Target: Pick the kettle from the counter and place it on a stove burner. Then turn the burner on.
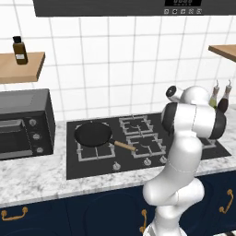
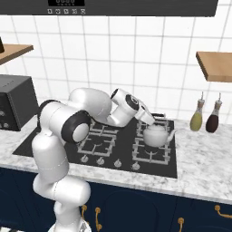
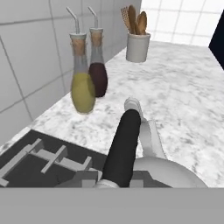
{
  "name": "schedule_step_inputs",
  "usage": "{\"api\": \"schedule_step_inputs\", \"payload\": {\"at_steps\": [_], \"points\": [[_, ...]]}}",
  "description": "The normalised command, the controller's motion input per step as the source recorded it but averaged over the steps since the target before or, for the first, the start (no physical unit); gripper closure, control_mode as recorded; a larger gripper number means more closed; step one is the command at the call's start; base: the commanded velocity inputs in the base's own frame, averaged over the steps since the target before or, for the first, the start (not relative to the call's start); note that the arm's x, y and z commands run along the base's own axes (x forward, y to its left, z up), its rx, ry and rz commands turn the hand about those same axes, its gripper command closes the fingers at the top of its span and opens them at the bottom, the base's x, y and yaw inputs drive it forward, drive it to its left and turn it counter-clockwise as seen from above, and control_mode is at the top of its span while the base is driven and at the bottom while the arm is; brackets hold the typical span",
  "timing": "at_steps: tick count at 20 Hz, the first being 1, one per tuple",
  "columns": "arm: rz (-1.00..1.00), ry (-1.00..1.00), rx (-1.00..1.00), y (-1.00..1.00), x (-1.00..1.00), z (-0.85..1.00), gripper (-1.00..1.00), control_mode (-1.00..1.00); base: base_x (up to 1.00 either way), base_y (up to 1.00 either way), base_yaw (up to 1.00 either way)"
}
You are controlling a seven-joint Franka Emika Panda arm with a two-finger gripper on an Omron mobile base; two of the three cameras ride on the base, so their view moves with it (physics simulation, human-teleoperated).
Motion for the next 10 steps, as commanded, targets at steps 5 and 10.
{"api": "schedule_step_inputs", "payload": {"at_steps": [5, 10], "points": [[0.0, -0.21, 0.0, 0.01, -0.3, -0.51, 1.0, -1.0, 0.0, 0.0, 0.0], [0.0, -0.22, 0.0, 0.1, -0.3, -0.46, 1.0, -1.0, 0.0, 0.0, 0.0]]}}
